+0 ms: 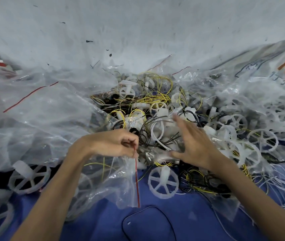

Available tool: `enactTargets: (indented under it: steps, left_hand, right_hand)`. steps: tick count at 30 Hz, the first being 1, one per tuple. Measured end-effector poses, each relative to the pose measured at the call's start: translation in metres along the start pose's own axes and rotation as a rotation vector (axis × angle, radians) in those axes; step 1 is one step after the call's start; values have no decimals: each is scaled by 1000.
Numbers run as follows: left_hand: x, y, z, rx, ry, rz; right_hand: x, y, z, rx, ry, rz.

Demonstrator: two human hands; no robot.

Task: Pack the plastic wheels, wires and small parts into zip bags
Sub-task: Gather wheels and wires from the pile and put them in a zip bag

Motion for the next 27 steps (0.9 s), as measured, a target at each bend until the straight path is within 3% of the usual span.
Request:
enactTargets:
  steps: [3,7,11,14,18,21,23,25,27]
  left_hand:
    - [5,2,-6,-23,75,18]
    - [14,5,-16,-118,122,-166]
    - [20,18,-16,-127,56,-305]
    - [29,27,-17,-130,49,-540]
    - [36,33,-17,-152,87,-680]
    - [37,35,-14,-138,132,-718]
    - [42,38,-16,-144,153,-782]
    - [47,40,-18,-148,169,-816]
    - [50,43,-19,-168,158,-863]
  right_hand:
    - [-2,19,9,111,16,-133]
    - [-1,45,14,108,-119,182]
    - [-5,65,9,270,-127,222]
    - [-10,80,7,436,-114,247]
    - [-15,71,2,490,-160,347]
    - [-33,53,-2,442,-320,360]
    - [-46,30,-9,301,-313,382]
    - [-51,-3,-21,90,-96,341]
    - [-48,-42,-36,-107,122,142]
Point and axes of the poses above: each hand's wrist, its own z-axis away from the middle knuckle, its own x-axis out of the palm, y = z × x, the point moved 2 cm from there along -z, towards the middle knuckle, and after that the axes turned 3 degrees about z, right-handed, at the moved point
